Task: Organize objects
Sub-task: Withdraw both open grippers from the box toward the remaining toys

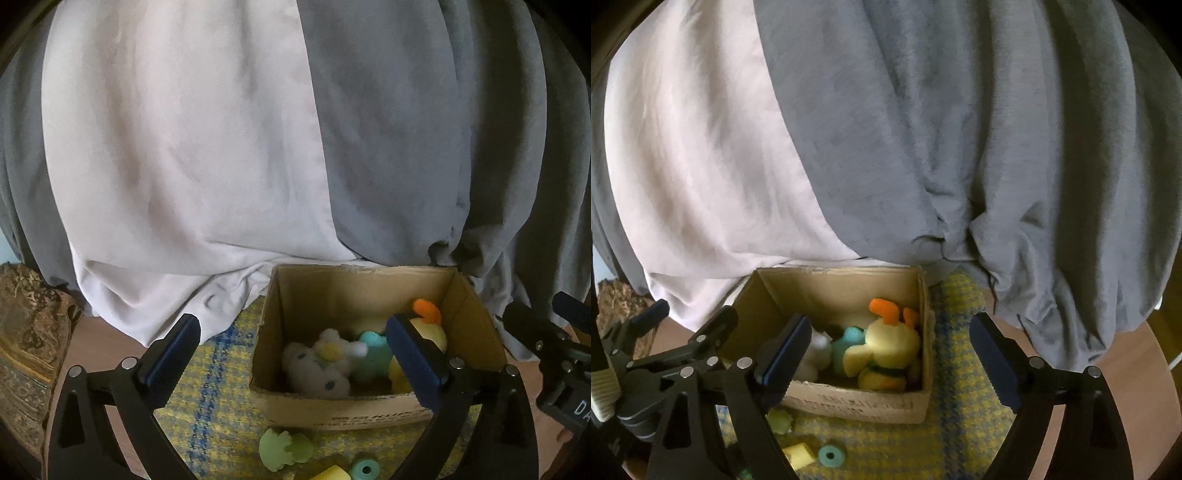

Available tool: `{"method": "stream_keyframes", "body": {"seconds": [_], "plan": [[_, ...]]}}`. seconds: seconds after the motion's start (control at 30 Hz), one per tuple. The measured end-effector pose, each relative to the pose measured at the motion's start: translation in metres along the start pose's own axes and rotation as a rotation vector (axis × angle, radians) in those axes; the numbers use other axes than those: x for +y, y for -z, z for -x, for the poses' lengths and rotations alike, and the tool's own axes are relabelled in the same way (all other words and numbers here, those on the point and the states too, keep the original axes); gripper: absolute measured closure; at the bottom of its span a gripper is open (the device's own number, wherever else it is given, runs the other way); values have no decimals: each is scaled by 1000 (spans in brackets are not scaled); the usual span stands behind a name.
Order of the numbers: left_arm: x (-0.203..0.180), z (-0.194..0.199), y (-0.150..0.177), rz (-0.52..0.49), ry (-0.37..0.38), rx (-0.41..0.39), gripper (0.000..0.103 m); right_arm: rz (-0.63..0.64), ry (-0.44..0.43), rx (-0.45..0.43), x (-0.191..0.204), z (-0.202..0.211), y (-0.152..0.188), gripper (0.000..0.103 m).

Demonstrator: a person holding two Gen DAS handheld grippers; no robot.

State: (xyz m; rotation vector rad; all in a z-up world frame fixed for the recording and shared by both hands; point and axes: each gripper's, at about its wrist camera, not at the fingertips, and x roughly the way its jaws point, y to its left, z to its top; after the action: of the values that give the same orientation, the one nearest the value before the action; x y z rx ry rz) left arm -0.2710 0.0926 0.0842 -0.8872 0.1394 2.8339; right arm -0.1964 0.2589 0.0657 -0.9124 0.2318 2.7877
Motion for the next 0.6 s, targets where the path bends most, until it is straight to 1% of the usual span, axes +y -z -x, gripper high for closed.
{"method": "stream_keyframes", "body": {"seconds": [0.2,0.3,0.6], "plan": [[0,17,10,9,-11,-16,0,-3,6,-16,-3,14,5,15],[4,24,15,13,-30,-19,0,-3,4,-26,-2,22,10,14],[14,55,40,20,-55,-41,0,3,-12,-33,4,41,34,13]]}}
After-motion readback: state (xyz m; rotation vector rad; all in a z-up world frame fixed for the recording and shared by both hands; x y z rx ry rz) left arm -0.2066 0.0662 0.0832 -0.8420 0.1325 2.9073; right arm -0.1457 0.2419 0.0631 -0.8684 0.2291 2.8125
